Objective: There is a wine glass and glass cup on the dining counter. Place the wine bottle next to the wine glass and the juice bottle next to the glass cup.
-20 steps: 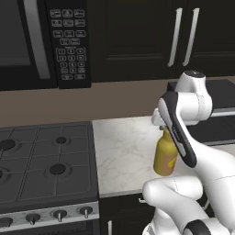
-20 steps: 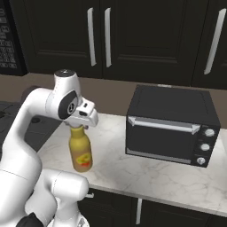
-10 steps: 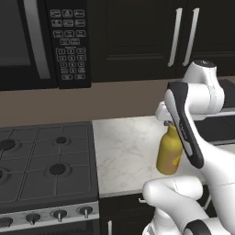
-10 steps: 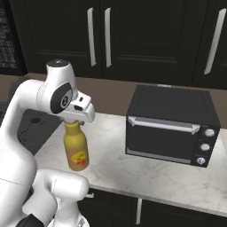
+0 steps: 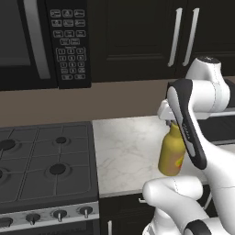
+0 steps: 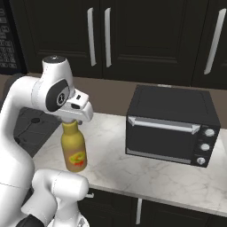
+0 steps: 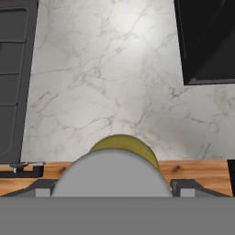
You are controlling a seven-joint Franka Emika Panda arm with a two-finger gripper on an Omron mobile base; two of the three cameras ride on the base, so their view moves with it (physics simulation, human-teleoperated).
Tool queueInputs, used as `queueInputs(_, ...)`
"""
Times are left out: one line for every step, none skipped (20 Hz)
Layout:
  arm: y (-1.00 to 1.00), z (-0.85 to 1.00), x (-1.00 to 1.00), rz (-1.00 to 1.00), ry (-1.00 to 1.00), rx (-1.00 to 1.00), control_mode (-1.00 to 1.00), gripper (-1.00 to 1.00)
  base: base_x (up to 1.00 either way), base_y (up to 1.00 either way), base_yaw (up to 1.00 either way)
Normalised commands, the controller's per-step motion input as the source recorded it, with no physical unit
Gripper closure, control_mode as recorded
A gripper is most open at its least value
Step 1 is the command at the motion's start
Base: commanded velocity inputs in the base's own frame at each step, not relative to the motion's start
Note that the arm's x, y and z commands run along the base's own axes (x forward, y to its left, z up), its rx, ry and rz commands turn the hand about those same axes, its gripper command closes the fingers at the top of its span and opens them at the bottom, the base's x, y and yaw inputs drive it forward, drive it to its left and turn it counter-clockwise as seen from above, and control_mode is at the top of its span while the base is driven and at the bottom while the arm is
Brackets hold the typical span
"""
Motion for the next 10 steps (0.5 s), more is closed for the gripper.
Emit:
queueInputs(0.00, 0.00, 0.00, 0.00, 0.00, 0.00, -1.00, 1.00, 0.00, 0.00, 0.00)
queueInputs(0.00, 0.00, 0.00, 0.00, 0.00, 0.00, -1.00, 1.00, 0.00, 0.00, 0.00)
queueInputs(0.00, 0.00, 0.00, 0.00, 0.00, 0.00, -1.00, 1.00, 0.00, 0.00, 0.00)
queueInputs(0.00, 0.00, 0.00, 0.00, 0.00, 0.00, -1.00, 1.00, 0.00, 0.00, 0.00)
queueInputs(0.00, 0.00, 0.00, 0.00, 0.00, 0.00, -1.00, 1.00, 0.00, 0.00, 0.00)
queueInputs(0.00, 0.00, 0.00, 0.00, 0.00, 0.00, -1.00, 1.00, 0.00, 0.00, 0.00)
queueInputs(0.00, 0.00, 0.00, 0.00, 0.00, 0.00, -1.00, 1.00, 0.00, 0.00, 0.00)
queueInputs(0.00, 0.00, 0.00, 0.00, 0.00, 0.00, -1.00, 1.00, 0.00, 0.00, 0.00)
queueInputs(0.00, 0.00, 0.00, 0.00, 0.00, 0.00, -1.00, 1.00, 0.00, 0.00, 0.00)
queueInputs(0.00, 0.00, 0.00, 0.00, 0.00, 0.00, 1.00, 1.00, 0.00, 0.00, 0.00)
